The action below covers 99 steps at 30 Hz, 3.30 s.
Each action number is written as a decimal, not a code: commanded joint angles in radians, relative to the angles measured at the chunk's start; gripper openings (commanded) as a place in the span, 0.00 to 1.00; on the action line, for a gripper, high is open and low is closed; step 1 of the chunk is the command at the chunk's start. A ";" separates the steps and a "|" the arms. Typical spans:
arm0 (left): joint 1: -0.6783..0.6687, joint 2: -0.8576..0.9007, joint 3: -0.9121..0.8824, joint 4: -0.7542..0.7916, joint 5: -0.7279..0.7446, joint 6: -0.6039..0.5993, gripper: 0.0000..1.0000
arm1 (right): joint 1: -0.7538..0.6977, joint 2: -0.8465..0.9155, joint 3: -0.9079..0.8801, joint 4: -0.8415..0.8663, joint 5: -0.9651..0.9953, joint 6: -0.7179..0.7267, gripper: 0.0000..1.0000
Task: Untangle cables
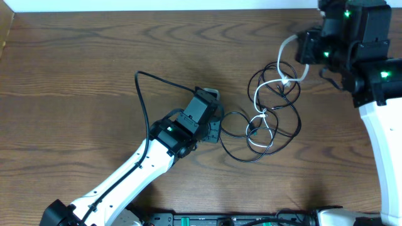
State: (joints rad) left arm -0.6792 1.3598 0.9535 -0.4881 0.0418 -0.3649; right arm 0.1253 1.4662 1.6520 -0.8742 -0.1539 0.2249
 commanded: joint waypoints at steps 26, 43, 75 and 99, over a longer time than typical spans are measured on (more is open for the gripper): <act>0.129 0.004 0.003 -0.032 -0.015 0.001 0.44 | -0.484 0.008 -0.166 -0.143 0.357 0.039 0.38; 0.129 0.004 0.003 -0.042 -0.015 -0.003 0.44 | -0.297 0.011 -0.234 -0.304 -0.256 -0.172 0.72; 0.129 0.004 0.003 -0.051 0.004 -0.007 0.44 | 0.072 0.012 -0.851 0.410 0.223 0.939 0.59; 0.128 0.004 0.003 -0.053 0.029 -0.010 0.44 | 0.101 0.090 -0.846 0.505 0.241 0.871 0.01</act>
State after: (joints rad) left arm -0.5533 1.3598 0.9535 -0.5388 0.0727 -0.3691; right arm 0.2329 1.5970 0.8074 -0.3702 0.0750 1.1511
